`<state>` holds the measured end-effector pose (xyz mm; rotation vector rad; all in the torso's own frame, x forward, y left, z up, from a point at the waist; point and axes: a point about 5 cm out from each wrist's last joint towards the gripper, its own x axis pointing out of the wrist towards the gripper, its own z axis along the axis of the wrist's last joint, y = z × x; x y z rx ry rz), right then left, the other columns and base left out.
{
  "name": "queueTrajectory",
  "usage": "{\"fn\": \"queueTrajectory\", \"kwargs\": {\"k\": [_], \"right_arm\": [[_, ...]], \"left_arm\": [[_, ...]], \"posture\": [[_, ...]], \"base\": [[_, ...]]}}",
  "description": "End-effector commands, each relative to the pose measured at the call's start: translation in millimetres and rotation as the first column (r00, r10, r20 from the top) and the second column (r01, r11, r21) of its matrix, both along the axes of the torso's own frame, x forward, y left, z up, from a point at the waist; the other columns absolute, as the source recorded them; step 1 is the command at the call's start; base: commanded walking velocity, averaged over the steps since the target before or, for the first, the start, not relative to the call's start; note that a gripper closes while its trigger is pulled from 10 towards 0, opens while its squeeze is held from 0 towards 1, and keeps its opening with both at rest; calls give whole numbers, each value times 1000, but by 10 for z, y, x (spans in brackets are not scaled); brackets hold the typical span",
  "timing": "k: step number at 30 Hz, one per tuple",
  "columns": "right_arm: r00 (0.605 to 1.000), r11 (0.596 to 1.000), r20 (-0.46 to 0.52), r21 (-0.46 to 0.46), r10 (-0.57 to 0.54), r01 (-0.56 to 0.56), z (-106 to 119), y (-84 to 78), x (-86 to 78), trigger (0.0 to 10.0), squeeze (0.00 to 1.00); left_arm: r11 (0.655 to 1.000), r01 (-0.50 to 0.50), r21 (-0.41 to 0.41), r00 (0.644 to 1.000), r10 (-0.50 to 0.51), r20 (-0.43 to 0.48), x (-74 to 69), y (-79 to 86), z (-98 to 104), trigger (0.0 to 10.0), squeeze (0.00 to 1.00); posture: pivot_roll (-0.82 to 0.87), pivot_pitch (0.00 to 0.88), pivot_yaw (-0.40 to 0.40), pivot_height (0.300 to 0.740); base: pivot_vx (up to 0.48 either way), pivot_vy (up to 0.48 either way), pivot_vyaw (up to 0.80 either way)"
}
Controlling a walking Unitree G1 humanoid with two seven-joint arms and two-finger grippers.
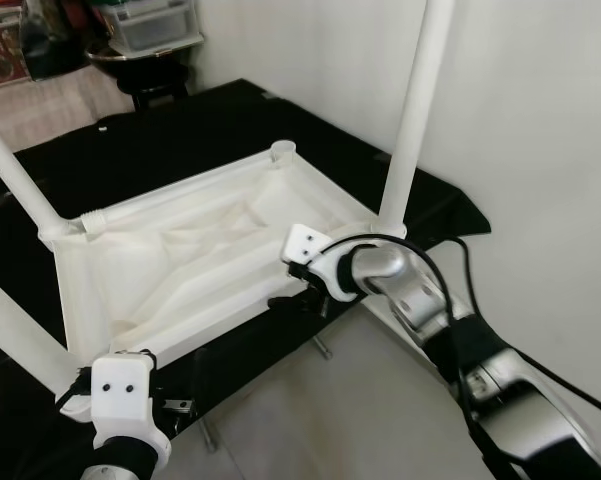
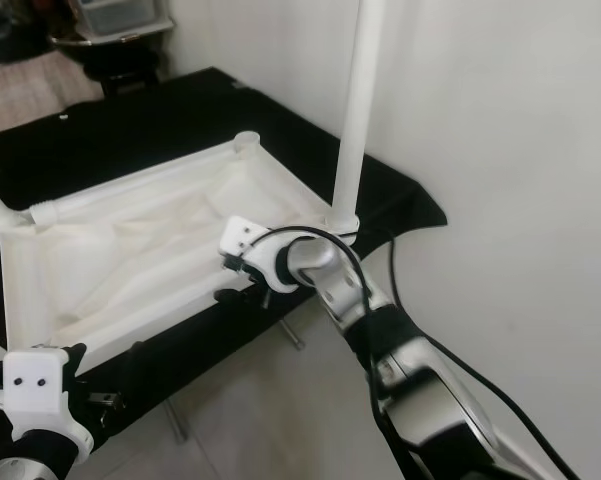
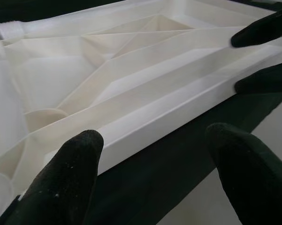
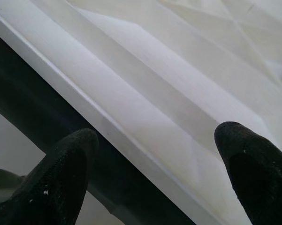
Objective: Building children table
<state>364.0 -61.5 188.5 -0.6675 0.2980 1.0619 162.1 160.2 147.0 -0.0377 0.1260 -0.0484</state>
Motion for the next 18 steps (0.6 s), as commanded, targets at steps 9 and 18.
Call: {"fn": "queueTrajectory", "kwargs": {"k": [9, 18], "right_arm": [[994, 997, -100, -61, -42, 36, 68, 144, 127, 10000, 0], [990, 992, -100, -92, -99, 90, 121, 263, 200, 10000, 0]], "left_arm": [[989, 106, 99, 993, -110, 36, -54, -104, 68, 10000, 0], [992, 97, 86, 995, -100, 27, -127, -131, 84, 10000, 0]], "posture": [[57, 217, 20, 740], [59, 239, 9, 740]], "base": [[0, 0, 0], [0, 0, 0]]}}
